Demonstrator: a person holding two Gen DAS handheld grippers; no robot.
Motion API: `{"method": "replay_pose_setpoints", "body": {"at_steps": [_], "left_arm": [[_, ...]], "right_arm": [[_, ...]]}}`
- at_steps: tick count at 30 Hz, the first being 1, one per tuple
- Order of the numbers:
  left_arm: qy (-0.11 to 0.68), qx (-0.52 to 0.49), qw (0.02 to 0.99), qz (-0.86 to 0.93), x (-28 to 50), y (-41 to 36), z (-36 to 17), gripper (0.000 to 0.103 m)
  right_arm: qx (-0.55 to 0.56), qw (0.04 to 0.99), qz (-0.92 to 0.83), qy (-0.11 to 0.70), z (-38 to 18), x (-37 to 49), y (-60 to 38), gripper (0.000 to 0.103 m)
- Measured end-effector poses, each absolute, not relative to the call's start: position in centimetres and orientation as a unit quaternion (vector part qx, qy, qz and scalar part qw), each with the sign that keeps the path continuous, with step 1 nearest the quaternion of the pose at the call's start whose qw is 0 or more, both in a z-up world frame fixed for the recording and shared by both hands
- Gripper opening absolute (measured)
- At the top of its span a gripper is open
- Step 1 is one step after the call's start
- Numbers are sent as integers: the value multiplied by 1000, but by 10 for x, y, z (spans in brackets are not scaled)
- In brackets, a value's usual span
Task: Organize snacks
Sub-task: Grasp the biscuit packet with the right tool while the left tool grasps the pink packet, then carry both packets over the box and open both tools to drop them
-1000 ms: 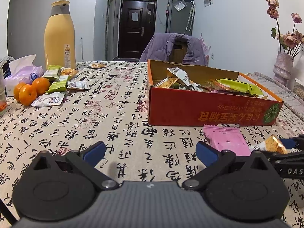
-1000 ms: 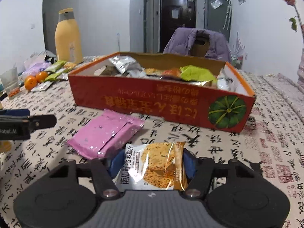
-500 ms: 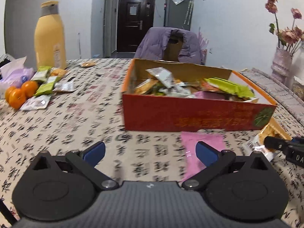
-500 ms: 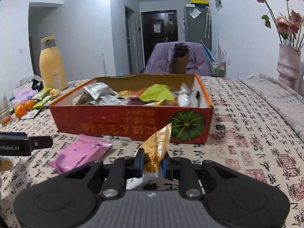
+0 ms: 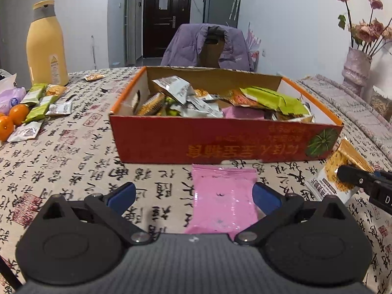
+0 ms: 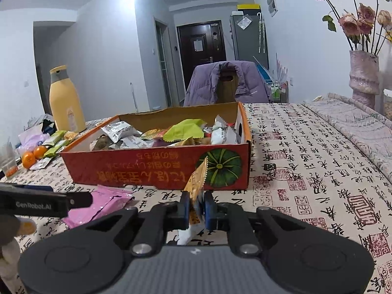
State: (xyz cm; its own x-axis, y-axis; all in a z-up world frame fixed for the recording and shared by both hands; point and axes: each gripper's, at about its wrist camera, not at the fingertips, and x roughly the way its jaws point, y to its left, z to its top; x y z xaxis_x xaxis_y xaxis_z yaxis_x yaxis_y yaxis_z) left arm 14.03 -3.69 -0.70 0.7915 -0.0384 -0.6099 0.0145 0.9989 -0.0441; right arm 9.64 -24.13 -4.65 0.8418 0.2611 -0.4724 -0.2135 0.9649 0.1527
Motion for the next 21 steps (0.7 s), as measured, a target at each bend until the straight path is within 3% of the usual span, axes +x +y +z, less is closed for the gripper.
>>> {"method": "replay_pose_setpoints", "body": {"at_steps": [6, 8, 9, 10, 11, 21], "left_arm": [[338, 1, 941, -21, 148, -54, -17, 103], [340, 9, 940, -25, 148, -60, -19, 99], [343, 12, 939, -29, 149, -62, -20, 86], [347, 15, 937, -32, 150, -65, -22, 68], [353, 15, 935, -37, 151, -66, -24, 64], [326, 13, 945, -38, 139, -62, -12, 63]], "right_arm": [[54, 959, 126, 247, -45, 95, -246, 10], [57, 960, 126, 245, -44, 95, -248, 10], [58, 960, 125, 244, -44, 95, -249, 10], [59, 960, 126, 243, -43, 94, -249, 10], [60, 960, 126, 242, -43, 94, -250, 10], [62, 961, 136, 231, -34, 90, -248, 10]]}}
